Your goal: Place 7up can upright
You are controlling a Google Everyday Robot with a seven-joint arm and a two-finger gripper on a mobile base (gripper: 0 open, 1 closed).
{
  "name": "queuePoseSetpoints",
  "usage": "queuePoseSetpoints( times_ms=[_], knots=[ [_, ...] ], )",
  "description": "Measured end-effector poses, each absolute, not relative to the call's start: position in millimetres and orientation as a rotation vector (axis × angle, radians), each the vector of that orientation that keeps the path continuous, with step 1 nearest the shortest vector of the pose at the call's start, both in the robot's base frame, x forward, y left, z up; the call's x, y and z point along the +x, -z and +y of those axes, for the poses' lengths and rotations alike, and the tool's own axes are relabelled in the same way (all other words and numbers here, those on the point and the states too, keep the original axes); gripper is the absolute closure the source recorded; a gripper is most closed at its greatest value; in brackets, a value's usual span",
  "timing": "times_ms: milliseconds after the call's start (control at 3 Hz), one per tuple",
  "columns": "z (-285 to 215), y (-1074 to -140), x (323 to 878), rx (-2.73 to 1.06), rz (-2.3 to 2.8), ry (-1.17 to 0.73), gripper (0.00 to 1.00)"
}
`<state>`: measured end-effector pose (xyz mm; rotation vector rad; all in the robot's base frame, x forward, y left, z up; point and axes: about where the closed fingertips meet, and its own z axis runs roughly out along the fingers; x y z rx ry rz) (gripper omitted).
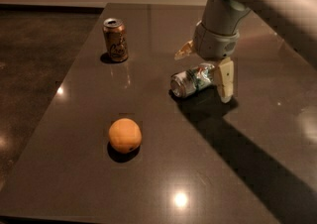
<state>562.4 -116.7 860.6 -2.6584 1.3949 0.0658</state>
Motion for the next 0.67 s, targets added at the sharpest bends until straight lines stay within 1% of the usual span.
queuePoseSetpoints(
  times_ms=[333, 667],
  knots=[
    [-119.0, -858.2, 573.2, -2.685, 1.362, -0.087, 0.33],
    [-120.0, -858.3, 579.5, -2.680, 1.365, -0.091, 0.58]
  ],
)
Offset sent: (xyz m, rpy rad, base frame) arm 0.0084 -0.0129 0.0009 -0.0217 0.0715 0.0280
